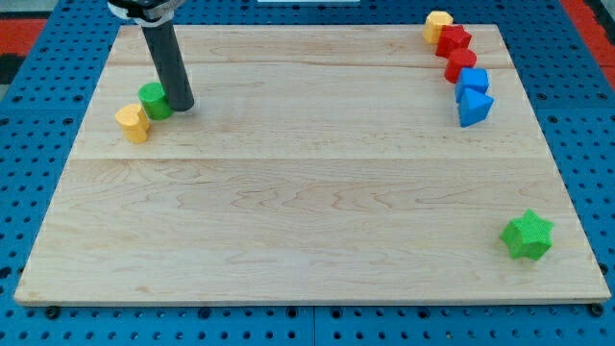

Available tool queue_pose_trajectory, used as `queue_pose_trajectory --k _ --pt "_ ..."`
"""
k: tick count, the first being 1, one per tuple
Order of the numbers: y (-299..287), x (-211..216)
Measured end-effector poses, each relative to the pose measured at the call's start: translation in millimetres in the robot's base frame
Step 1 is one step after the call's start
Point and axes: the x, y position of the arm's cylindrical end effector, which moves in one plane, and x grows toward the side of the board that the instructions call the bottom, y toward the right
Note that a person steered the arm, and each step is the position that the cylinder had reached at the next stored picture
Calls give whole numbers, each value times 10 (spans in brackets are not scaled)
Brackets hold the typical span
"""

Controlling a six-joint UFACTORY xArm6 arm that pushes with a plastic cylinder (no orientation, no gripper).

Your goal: Point at the green star

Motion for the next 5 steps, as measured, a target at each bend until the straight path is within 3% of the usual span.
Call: queue_pose_trajectory --k 1,3,4,5 --pt "603 143" --pt "2912 579" --pt "4063 918" --pt "4666 1668"
